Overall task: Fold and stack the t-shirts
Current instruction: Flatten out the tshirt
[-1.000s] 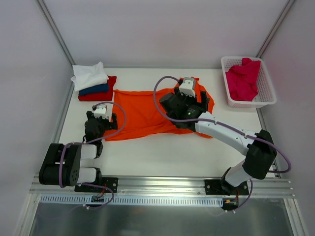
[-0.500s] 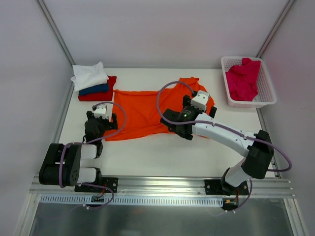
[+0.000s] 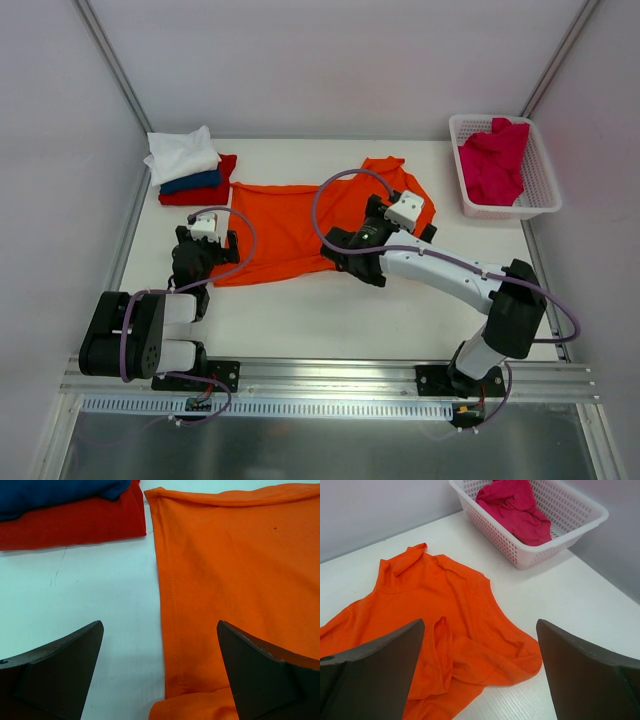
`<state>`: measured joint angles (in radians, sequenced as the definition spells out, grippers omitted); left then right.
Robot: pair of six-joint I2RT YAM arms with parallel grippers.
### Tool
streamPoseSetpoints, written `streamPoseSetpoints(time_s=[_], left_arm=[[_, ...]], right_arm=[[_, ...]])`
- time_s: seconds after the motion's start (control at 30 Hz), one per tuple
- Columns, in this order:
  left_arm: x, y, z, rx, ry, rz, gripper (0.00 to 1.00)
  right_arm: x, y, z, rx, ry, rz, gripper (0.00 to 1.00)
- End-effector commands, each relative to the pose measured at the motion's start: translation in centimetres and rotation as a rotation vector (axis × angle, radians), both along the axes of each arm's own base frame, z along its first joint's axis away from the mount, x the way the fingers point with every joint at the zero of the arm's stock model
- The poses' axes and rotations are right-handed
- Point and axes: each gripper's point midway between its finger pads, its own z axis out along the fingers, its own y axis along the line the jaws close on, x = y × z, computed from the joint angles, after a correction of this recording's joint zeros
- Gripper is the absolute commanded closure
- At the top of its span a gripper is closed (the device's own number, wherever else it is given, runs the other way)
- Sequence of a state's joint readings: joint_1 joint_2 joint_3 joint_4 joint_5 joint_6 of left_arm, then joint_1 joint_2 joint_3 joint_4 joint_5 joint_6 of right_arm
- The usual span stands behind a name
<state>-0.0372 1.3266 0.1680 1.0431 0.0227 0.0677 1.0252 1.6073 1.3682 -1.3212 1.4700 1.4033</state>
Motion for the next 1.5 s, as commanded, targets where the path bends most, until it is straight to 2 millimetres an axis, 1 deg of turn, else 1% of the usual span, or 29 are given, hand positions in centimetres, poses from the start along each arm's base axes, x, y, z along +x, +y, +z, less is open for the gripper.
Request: streamPoseSetpoints(time_s=[0.0,0.1,0.23,0.3,0.37,0.47,0.63,0.8,1.07,1.17,1.2,1.27,1.3,1.47], left_arm=[[0.8,0.0,1.7,-0.016,-0.064,-0.008,0.01],[0.8,0.0,1.7,-0.016,-0.062,-0.008,0.01],[0.8,0.0,1.7,-0.016,-0.064,-0.008,0.01],[0.8,-0.1,1.8,-0.018,-0.065,-0.009,0.01],[0.8,0.0,1.8,-0.017,-0.065,-0.008,0.01],[0.8,-0.1,1.8,-0.016,-0.064,-0.010,0.01],[0.8,-0.1,1.8,-0.016,-0.064,-0.010,0.01],[0.8,-0.1,1.8,-0.018,-0.065,-0.009,0.01],[0.8,-0.1,1.7,-0.018,-0.062,-0.009,0.01],[0.8,-0.1,1.7,-0.018,-0.062,-0.009,0.01],[0.8,-0.1,1.8,-0.018,-0.064,-0.009,0.01],[0.8,-0.1,1.7,-0.018,-0.062,-0.009,0.01],[0.8,-0.1,1.7,-0.017,-0.062,-0.011,0.01],[0.8,-0.1,1.8,-0.018,-0.065,-0.010,0.01]], right_arm=[[0.3,-1.5,6.3,-0.393,-0.106,0.080,0.00],[0.2,-1.6,6.1,-0.410,-0.094,0.079,0.01],[0.0,-2.7,6.8,-0.411,-0.093,0.060,0.00],[-0.2,-3.6,7.5,-0.395,-0.103,0.042,0.00],[-0.3,-5.0,8.1,-0.385,-0.104,0.007,0.01],[0.0,-7.1,8.2,-0.375,-0.103,-0.054,0.00],[1.0,-10.2,7.6,-0.371,-0.085,-0.164,0.01],[1.7,-12.3,7.3,-0.373,-0.072,-0.242,0.01],[2.3,-14.1,6.5,-0.394,-0.040,-0.308,0.01],[2.6,-15.1,6.2,-0.403,-0.016,-0.348,0.01],[2.6,-15.8,6.1,-0.397,-0.016,-0.372,0.00],[2.6,-16.7,6.0,-0.394,-0.011,-0.398,0.01],[2.6,-17.6,5.9,-0.390,-0.007,-0.429,0.00],[2.5,-20.6,4.7,-0.372,-0.002,-0.521,0.01]])
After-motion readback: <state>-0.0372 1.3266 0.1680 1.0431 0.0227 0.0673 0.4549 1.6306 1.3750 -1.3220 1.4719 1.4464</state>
